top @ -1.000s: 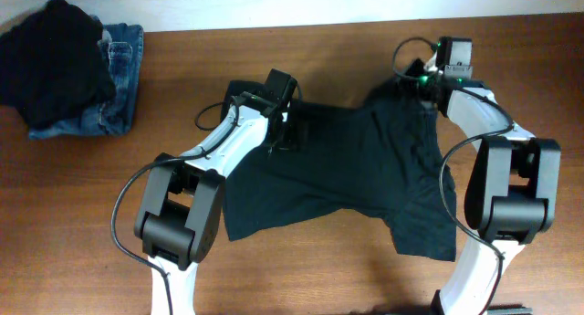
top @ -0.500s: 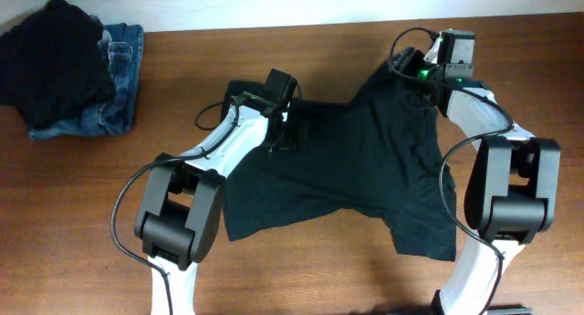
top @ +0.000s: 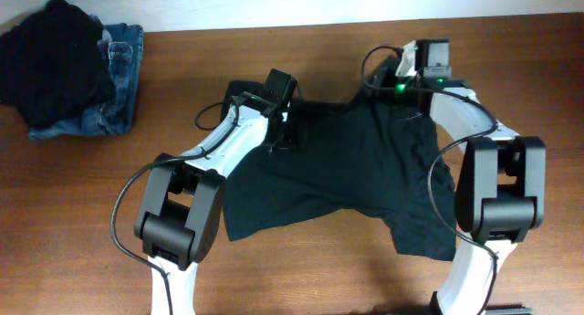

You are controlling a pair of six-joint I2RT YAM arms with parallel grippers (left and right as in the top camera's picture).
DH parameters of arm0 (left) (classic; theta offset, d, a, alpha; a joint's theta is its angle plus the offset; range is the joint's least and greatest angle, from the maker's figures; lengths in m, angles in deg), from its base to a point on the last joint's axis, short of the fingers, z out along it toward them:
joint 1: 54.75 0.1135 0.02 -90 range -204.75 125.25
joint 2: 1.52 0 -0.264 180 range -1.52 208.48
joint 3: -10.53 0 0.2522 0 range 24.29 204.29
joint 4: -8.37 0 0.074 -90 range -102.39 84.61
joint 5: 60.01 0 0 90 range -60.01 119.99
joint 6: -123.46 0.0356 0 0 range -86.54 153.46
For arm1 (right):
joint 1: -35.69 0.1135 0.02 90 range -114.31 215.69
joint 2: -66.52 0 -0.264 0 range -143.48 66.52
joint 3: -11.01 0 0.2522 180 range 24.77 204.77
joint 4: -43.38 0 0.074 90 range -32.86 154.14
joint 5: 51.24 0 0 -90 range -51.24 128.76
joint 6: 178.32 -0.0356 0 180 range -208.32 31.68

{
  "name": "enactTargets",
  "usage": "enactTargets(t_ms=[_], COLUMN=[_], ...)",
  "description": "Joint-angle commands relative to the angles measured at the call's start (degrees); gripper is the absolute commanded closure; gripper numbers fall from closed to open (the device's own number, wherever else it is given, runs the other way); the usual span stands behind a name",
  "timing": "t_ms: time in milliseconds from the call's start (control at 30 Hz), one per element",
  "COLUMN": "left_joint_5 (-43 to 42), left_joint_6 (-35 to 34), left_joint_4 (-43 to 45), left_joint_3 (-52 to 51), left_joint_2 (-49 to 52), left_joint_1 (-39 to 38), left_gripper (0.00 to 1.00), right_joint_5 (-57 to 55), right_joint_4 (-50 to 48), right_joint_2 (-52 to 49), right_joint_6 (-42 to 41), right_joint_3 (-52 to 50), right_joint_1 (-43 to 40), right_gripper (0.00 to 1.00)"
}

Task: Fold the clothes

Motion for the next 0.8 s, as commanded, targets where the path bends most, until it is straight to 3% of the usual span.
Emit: enactTargets(t_ms=[0,167,333,767], left_joint_5=[0.37,0.37,0.37,0.35], left_joint_6=[-0.20,-0.17,-0.20,-0.63], left_joint_4=[-0.04,-0.04,-0.02,0.02], left_joint_3=[0.15,0.15,0.15,0.15], left_joint_2=[0.11,0.11,0.11,0.11], left_joint_1=[-0.31,-0.31,-0.28,-0.28], left_gripper=[0.01,0.01,0.01,0.01], right_joint_5=[-6.99,-10.56,-10.97,-13.49], right_joint_4=[2.73,3.06,2.80,0.87], right_joint_2=[-0.13,-0.13,-0.17,-1.07], right_joint_6=[-3.98,-5.95,-7.56,-10.84], right_joint_3=[-0.20,-0.20,-0.20,-0.20], right_joint_1=[2.32,4.04,4.24,4.24], right_gripper=[0.68,0.70,0.61,0.60])
